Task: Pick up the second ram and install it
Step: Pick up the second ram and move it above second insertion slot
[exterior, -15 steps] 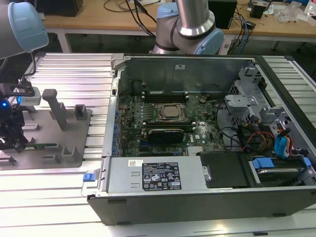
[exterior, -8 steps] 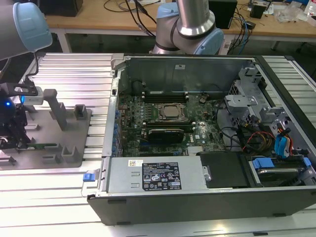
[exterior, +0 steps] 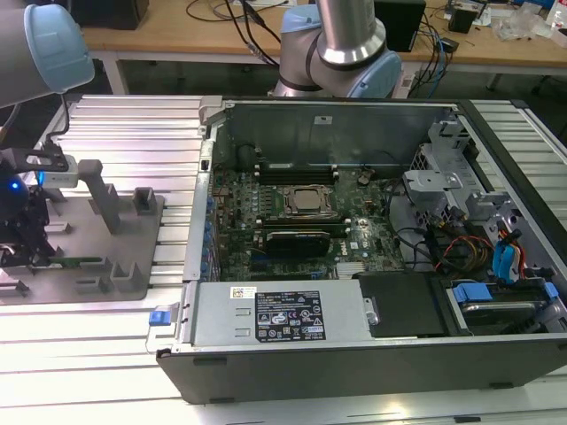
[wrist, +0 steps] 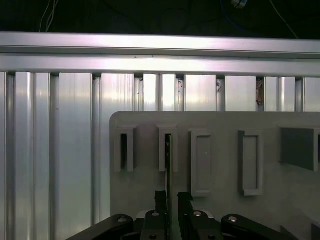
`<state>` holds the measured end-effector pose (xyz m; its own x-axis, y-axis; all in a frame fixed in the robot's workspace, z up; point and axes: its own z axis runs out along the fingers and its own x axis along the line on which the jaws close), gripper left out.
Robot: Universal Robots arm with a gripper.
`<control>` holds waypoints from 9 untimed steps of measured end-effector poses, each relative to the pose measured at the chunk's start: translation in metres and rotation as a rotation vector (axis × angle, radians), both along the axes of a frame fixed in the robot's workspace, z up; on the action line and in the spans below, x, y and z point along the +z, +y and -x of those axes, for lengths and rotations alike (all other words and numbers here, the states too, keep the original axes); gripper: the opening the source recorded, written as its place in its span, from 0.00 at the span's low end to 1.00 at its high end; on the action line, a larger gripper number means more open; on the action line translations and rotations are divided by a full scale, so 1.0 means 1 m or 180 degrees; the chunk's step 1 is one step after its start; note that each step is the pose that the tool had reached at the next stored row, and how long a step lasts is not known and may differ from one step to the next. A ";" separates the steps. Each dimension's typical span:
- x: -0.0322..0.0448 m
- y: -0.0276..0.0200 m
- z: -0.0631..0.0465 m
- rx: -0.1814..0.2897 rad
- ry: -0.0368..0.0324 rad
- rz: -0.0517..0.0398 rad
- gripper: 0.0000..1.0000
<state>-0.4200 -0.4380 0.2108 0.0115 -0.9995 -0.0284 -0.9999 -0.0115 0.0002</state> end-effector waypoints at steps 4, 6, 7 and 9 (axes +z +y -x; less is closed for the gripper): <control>-0.0001 0.0002 0.000 0.0000 0.0000 0.0000 0.12; -0.0001 0.0003 0.000 0.0000 0.0000 0.0000 0.12; -0.0001 0.0004 0.000 0.0000 0.0000 0.0000 0.12; -0.0002 0.0005 0.000 0.0000 0.0000 0.0000 0.11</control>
<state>-0.4200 -0.4375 0.2106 0.0115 -0.9995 -0.0284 -0.9999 -0.0116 0.0002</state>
